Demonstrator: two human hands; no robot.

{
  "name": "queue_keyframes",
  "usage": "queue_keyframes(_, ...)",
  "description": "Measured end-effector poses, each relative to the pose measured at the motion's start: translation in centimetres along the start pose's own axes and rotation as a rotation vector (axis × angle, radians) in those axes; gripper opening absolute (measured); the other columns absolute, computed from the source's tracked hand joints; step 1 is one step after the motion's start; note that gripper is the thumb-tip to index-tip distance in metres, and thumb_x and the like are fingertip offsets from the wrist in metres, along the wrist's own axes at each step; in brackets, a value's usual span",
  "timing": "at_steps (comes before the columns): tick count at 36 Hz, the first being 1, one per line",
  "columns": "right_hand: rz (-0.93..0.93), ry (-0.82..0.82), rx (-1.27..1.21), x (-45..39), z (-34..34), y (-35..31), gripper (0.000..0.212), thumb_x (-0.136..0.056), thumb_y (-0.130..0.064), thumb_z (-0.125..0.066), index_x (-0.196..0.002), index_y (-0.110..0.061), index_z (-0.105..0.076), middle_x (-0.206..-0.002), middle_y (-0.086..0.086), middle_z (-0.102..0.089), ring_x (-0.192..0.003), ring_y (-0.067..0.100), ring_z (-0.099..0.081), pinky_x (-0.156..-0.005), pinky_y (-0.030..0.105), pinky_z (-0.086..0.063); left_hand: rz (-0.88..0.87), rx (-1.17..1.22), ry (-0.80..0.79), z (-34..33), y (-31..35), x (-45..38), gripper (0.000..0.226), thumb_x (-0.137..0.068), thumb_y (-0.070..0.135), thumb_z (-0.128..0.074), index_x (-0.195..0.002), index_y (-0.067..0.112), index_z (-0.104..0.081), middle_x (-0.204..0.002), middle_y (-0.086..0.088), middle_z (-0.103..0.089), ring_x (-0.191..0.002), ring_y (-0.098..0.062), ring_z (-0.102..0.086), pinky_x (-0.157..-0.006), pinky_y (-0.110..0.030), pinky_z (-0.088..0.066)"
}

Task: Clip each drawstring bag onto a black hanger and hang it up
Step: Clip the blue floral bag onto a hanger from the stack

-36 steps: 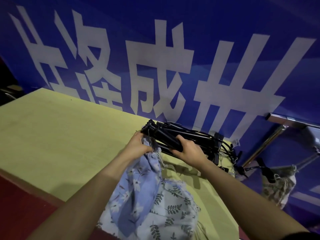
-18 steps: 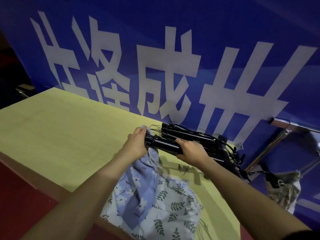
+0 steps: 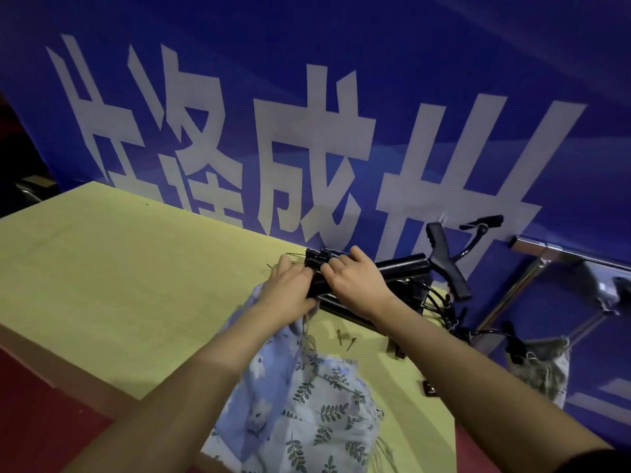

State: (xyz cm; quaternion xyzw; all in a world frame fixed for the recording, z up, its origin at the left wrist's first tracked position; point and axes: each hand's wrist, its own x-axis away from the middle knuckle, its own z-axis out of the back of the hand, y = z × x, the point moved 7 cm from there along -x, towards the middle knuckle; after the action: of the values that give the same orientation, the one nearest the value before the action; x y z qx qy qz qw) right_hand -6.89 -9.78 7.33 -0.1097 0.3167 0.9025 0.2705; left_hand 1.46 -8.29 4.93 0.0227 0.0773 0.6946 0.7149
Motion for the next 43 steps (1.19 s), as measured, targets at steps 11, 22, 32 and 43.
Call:
queue_keyframes(11,-0.234,0.344,-0.132,1.9,3.1,1.9,0.027,-0.082,-0.024,-0.051,-0.108,-0.015,-0.053,-0.098,0.004,-0.06,-0.084,0.023,-0.046,-0.075,0.033,-0.029,0.231,0.396,0.219,1.5,-1.9,-0.3,0.017,-0.088,0.025,-0.058,-0.102,0.017,-0.051,-0.105,-0.003,-0.056,-0.101,-0.024,-0.034,-0.073,-0.031,-0.023)
queue_keyframes(22,-0.744,-0.516,-1.085,1.5,-5.4,-2.2,0.03,-0.089,-0.039,-0.057,-0.085,-0.009,-0.057,-0.094,0.012,-0.06,-0.087,0.029,-0.058,-0.063,0.031,-0.043,0.253,0.73,0.388,3.3,-2.7,2.0,0.019,-0.085,0.019,-0.064,-0.092,0.02,-0.046,-0.074,0.015,-0.04,-0.096,-0.022,-0.032,-0.087,-0.045,-0.04)
queue_keyframes(32,-0.834,0.013,-1.507,0.8,-2.1,0.3,0.012,-0.098,-0.016,-0.047,-0.108,-0.01,-0.052,-0.096,0.005,-0.06,-0.085,0.011,-0.058,-0.075,0.019,-0.046,0.303,0.725,0.472,1.9,-5.3,3.0,0.032,-0.084,0.023,-0.065,-0.11,0.014,-0.05,-0.106,-0.001,-0.056,-0.093,-0.022,-0.034,-0.079,-0.038,-0.036)
queue_keyframes(43,-0.819,0.177,-1.858,-0.6,1.6,1.8,0.022,-0.093,-0.003,-0.046,-0.113,-0.007,-0.057,-0.098,-0.002,-0.065,-0.093,0.008,-0.064,-0.074,0.015,-0.05,0.219,0.609,0.402,1.2,-2.7,2.3,0.037,-0.086,0.013,-0.059,-0.12,0.011,-0.046,-0.117,-0.007,-0.05,-0.098,-0.026,-0.035,-0.08,-0.037,-0.034)
